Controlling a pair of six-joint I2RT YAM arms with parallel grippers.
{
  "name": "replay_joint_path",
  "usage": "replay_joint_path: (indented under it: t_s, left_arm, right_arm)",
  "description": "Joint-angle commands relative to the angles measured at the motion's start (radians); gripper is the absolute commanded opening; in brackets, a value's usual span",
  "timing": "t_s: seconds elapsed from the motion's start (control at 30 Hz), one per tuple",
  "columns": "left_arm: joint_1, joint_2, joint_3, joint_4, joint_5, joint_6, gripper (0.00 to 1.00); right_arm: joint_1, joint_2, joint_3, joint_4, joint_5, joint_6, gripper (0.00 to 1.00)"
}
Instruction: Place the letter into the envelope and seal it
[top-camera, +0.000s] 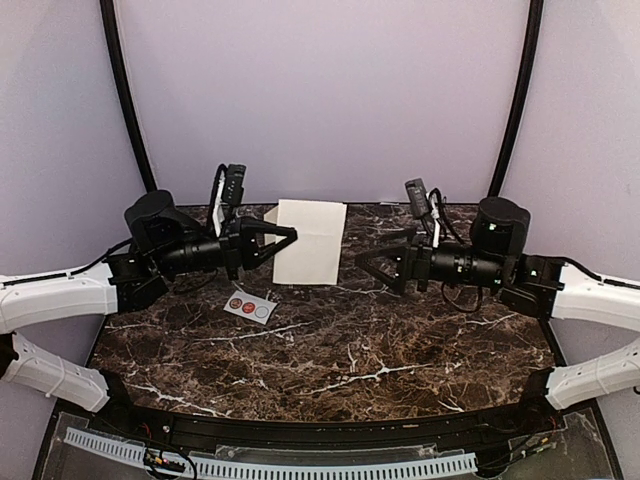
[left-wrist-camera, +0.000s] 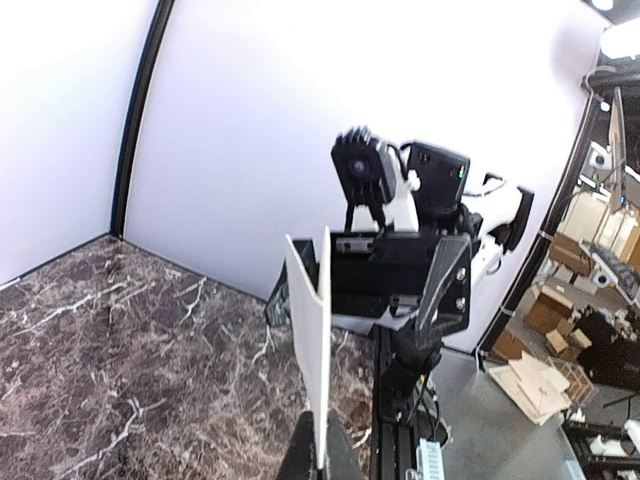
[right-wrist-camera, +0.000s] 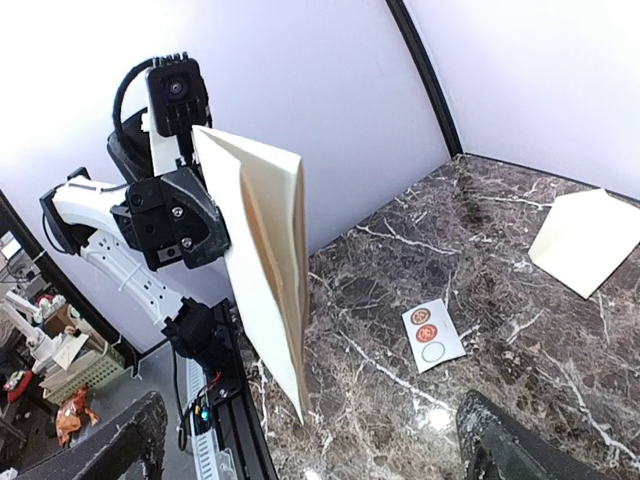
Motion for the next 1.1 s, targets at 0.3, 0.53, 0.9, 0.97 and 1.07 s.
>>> replay_joint_path:
  t_s: [0.3, 0.53, 0.9, 0.97, 1.07]
  left_arm:
    - [-0.007, 0.011, -0.044, 0.273, 0.148, -0.184, 0.0]
    - [-0.008, 0.002, -0.055, 0.29, 0.18, -0.201, 0.0]
    - [-0.011, 0.01, -0.05, 0.278, 0.213, -0.199, 0.0]
    - [-0.012, 0.009, -0.049, 0.273, 0.213, -0.195, 0.0]
    - [-0.012, 0.008, -0.043, 0.262, 0.213, -0.187, 0.0]
  right_arm:
    - [0.038, 0.159, -0.017, 0.49, -0.112, 0.162, 0.98]
    - [0.068, 0.226, 0.055, 0.511, -0.178, 0.154, 0.93]
    - [0.102, 0.257, 0.066, 0.588, -0.212, 0.169, 0.44]
    - [0.104, 0.26, 0.064, 0.614, -0.209, 0.178, 0.4]
    - [0.109, 0.27, 0.064, 0.634, -0.209, 0.187, 0.33]
